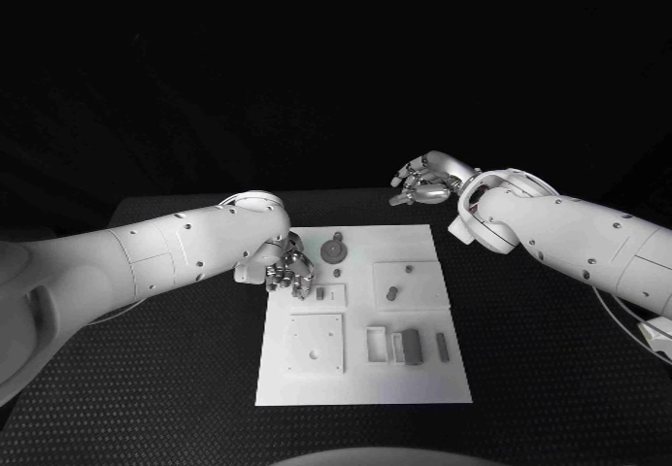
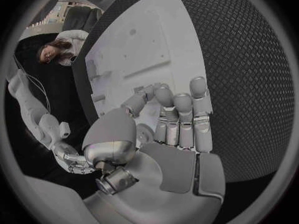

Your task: Assemble the parts on the task board

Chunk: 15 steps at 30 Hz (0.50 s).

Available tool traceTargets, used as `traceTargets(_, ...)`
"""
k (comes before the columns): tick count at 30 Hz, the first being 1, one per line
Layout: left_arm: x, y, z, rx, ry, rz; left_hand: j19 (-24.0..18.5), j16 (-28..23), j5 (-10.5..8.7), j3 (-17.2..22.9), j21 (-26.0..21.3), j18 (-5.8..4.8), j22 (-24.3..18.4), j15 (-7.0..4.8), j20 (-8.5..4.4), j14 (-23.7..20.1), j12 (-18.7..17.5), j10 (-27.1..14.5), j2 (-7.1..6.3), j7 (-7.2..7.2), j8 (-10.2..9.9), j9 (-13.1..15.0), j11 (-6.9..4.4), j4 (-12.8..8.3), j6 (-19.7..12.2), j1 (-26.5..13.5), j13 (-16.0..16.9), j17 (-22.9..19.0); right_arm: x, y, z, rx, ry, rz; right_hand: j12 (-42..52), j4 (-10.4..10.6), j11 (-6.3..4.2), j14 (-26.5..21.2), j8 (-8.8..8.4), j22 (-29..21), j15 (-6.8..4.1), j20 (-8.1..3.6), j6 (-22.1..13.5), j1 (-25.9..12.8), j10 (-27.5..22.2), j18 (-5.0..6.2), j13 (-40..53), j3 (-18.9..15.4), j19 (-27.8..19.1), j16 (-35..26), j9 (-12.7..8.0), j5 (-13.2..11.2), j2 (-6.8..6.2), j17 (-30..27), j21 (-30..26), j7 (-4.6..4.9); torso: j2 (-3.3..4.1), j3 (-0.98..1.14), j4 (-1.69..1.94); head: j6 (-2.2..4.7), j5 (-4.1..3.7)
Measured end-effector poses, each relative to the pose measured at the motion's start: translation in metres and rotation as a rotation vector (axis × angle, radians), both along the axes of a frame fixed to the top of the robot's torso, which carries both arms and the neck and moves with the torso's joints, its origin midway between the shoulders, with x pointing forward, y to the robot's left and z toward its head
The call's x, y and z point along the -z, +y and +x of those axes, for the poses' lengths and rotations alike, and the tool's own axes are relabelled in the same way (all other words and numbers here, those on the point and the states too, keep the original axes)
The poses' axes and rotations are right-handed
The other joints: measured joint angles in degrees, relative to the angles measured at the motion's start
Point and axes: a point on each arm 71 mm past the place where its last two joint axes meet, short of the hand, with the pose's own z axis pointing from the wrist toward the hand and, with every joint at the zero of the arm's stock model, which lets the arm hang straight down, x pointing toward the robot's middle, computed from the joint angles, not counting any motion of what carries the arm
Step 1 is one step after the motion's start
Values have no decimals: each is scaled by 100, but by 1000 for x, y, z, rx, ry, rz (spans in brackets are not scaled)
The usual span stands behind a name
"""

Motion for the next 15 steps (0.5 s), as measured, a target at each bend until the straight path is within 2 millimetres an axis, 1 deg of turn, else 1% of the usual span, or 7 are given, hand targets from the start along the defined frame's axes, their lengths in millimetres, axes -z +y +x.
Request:
traceTargets(2, 0, -1, 0, 1, -3, 0, 0, 0, 54, -1, 0, 0, 0, 0, 0, 0, 0, 3, -10, 1, 0, 181, 1, 1, 1, -44, 1, 0, 0, 0, 0, 0, 0, 0, 0, 0, 0, 0, 0, 0, 0, 0, 0, 0, 0, 0, 0, 0, 0, -18, 0, 0, 0, 5, 0, 0, 0, -1, -1, 0, -2)
traceTargets(3, 0, -1, -1, 1, -4, 0, 0, 0, 200, -1, 0, 0, 0, -1, 1, 2, 0, 6, -6, 1, 0, 275, 4, 1, 1, -68, 5, 0, 0, 0, 0, 0, 0, 0, 0, 0, 0, 0, 0, 0, 0, 0, 0, 0, 0, 0, 0, 0, 0, -17, 0, 0, 0, 5, 0, 0, 0, -1, -1, 1, -2)
traceTargets(4, 0, -2, -1, 2, -5, -1, 0, 0, 201, -1, 0, 0, 0, -8, 1, 10, 0, 10, -6, 1, 0, 340, 7, 1, 2, -69, 6, 0, 0, 0, 0, -1, 0, 0, 0, 0, 0, 0, 0, 0, 0, 0, 1, 0, 0, 0, 0, 0, 0, -17, 0, 0, 0, 5, 0, -1, 0, -1, -1, 1, -2)
traceTargets(7, 0, -2, -1, 3, -7, -2, 1, 0, 289, -1, 0, 0, 0, -8, 2, 11, 0, 11, -15, 1, -1, 515, 7, 1, 4, -90, 6, -5, 0, 0, 0, -1, 1, 0, 0, 0, 0, 0, 0, 0, 0, 0, 1, 0, 0, 0, -5, 0, 0, -17, 0, 0, 0, 9, 0, -1, 0, 0, -2, 2, -3)
traceTargets(9, 0, -3, -2, 3, -8, -3, 20, 0, 295, -16, 0, 0, 0, -7, -1, 13, 0, 12, -15, -2, -3, 614, 8, 15, 7, -90, 6, -11, 0, 0, 0, -1, 1, 0, 0, 0, 0, 0, 0, 5, 0, 0, 2, 0, 0, 0, -5, 0, 0, -17, -4, 0, 0, 11, 0, -2, 0, 0, -3, 2, -3)
traceTargets(10, 0, -3, -2, 3, -9, -4, 29, 0, 374, -23, 0, 0, 0, -6, -9, 14, 0, 13, -15, -2, -7, 671, 8, 23, 9, -90, 6, -14, 0, 0, 0, -1, 1, 0, 0, 0, 0, 0, 0, 5, 0, 0, 2, 0, 0, 0, -5, 0, 0, -17, -6, 0, 0, 11, 0, -2, 0, 0, -3, 3, -3)
traceTargets(15, 0, -3, -2, 2, -12, -6, 31, 0, 396, -42, 0, 0, -1, -10, -9, 32, 0, 25, -8, 1, -51, 922, 16, 42, 25, -140, 6, -22, 0, 0, 0, -1, 1, 0, 0, 0, 12, -17, 0, 5, 17, 2, 3, 0, -12, 0, -8, 0, -2, -39, -6, 0, 0, 22, -22, -3, -1, 2, -2, 3, -7)
